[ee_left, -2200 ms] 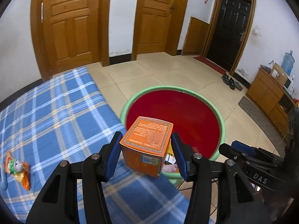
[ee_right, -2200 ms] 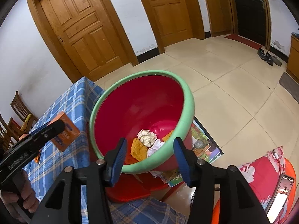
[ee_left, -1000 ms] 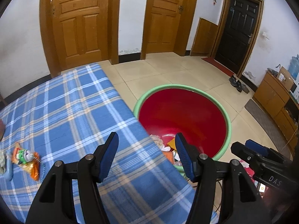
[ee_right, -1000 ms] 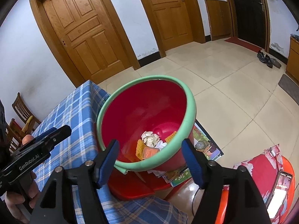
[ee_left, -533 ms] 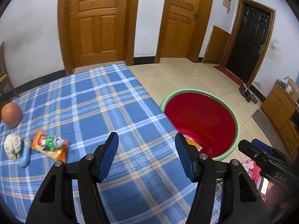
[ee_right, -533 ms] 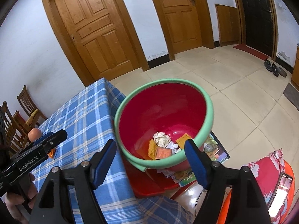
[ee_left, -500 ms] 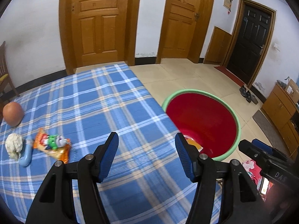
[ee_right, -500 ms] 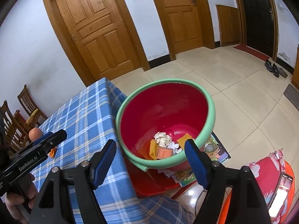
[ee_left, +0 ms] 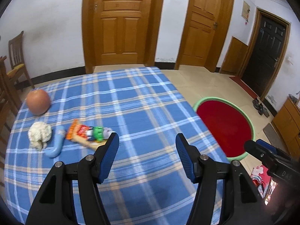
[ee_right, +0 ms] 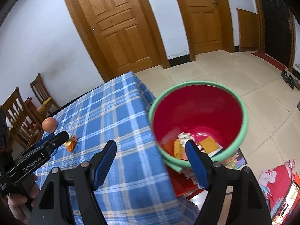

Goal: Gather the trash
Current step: 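Move both tools back to the table toward the crumpled paper and green toy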

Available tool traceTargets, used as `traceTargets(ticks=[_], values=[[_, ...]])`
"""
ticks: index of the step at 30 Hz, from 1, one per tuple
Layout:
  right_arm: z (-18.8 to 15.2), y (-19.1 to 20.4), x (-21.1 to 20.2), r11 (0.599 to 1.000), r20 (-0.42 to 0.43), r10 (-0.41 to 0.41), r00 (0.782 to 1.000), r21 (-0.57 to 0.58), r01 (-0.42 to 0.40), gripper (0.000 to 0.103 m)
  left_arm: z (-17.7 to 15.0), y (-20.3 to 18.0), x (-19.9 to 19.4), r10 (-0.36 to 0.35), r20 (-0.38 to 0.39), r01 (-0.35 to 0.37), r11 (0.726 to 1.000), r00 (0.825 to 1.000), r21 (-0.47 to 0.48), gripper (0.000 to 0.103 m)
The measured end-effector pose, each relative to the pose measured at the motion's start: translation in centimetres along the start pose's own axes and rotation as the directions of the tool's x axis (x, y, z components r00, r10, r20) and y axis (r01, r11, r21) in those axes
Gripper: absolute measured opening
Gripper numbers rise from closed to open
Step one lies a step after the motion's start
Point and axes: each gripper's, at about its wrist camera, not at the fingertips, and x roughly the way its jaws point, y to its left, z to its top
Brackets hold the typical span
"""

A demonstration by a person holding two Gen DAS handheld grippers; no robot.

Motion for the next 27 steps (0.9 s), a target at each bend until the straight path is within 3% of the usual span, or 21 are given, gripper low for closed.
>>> traceTargets(ticks=[15,27], values=[[0.1,6.9,3.4,0.992,-0.058,0.08,0.995,-0.09,-0.085,0.079,-0.3,9.6,-2.1,0.157,0.022,-0.154,0.984,0.987,-0.092,0.063],[0.3,13.5,7.3,0.969,-0.125,0.14,0.982,-0.186,-0.162,0.085,-0.5,16.3,-1.2,0.243,-0.009,-0.241,0.956,0.97,-0.166,0.063]])
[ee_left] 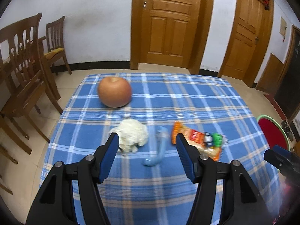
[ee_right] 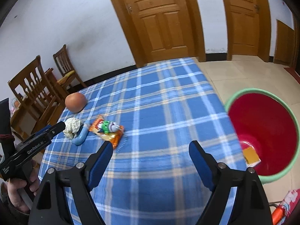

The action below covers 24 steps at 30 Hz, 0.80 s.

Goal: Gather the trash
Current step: 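Move both tools back to the table toward the crumpled paper and green toy, then grasp the crumpled white paper with the left tool while the right tool grasps the green toy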

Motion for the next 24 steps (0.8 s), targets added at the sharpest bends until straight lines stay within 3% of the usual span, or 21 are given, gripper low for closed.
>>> traceTargets(ticks=[17,24], values=[[1.7,5.2,6.7,0.995,-0.078,0.05,0.996,-0.087,-0.057,0.085,0.3,3.5,4.7,0.044,-0.058,-0.048,0.997,0.997,-0.067,0.063],[1.6,5.7,8.2,0.993,-0.103,0.057,0.993,-0.1,-0.067,0.072,0.3,3.8,5.9,0.036,-0.072,-0.041,0.996,0.997,-0.076,0.063]])
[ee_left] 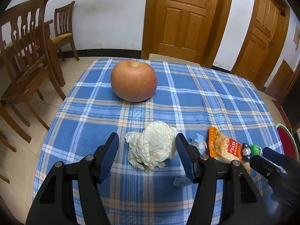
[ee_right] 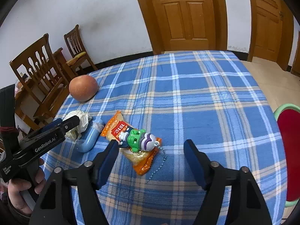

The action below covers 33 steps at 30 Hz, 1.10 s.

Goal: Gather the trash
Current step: 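Grasp the crumpled white paper with the left tool while the right tool grasps the green toy, then lift the paper and green toy and carry both toward the red bin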

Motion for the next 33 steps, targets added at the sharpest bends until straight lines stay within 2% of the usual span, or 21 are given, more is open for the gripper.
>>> traceTargets(ticks=[7,11,14,18,19,22,33], values=[[-0.1,0.2,0.6,1.0,-0.001,0.03,1.0,-0.005,-0.03,0.058,0.1,0.4,0.9,-0.002,-0.002,0.002,1.0,1.0,-0.023,0.063],[-0.1,0.5,0.5,0.999,0.008,0.046,0.999,-0.017,-0.046,0.046,0.1,0.4,1.1,-0.009,-0.007,0.008,1.0,1.0,-0.029,0.063],[-0.2,0.8,0.5,0.998,0.008,0.051,0.999,-0.025,-0.051,0.042,0.0,0.4,1.2,-0.017,-0.008,0.016,0.999,1.0,-0.032,0.062],[-0.2,0.9,0.4,0.998,0.011,0.05,0.999,-0.029,-0.05,0.034,-0.1,0.3,1.3,-0.037,-0.009,0.037,0.999,0.999,-0.026,0.046],[-0.2,0.8,0.4,0.998,0.014,0.049,0.999,-0.031,-0.049,0.034,-0.1,0.3,1.3,-0.04,-0.009,0.039,0.999,0.999,-0.026,0.042],[-0.3,0.8,0.2,0.998,0.016,0.055,0.998,-0.031,-0.054,0.033,-0.1,0.2,1.2,-0.051,-0.01,0.051,0.998,0.999,-0.026,0.038],[-0.6,0.4,-1.5,0.997,0.054,0.069,0.996,-0.023,-0.068,0.033,-0.5,-0.3,-1.0,-0.069,0.014,0.07,0.997,0.997,-0.027,0.036]])
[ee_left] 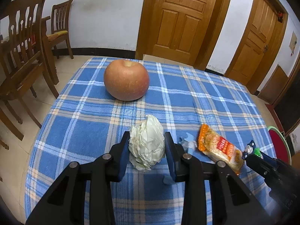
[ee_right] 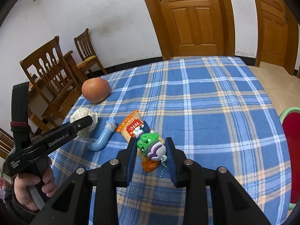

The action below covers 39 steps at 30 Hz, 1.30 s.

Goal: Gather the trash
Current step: 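Lift the paper and green toy and carry both toward the red bin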

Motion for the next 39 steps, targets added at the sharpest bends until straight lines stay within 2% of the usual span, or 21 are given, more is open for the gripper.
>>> traceTargets(ticks=[11,22,39], values=[[-0.8,-1.3,-3.5,0.999,0.056,-0.007,0.998,0.044,0.004,0.033,-0.6,-2.1,-3.8,-0.063,0.039,0.062,0.998,0.997,0.026,0.036],[-2.2,-4.2,-7.7,0.991,0.113,-0.055,0.992,0.125,0.041,0.033,-1.1,-6.9,-6.8,-0.159,0.056,0.152,0.983,0.986,0.103,0.036],[-5.2,-13.2,-14.9,0.934,0.194,-0.208,0.959,0.329,0.136,0.033,-2.1,-16.7,-7.2,-0.302,-0.02,0.299,0.93,0.953,0.215,0.036]])
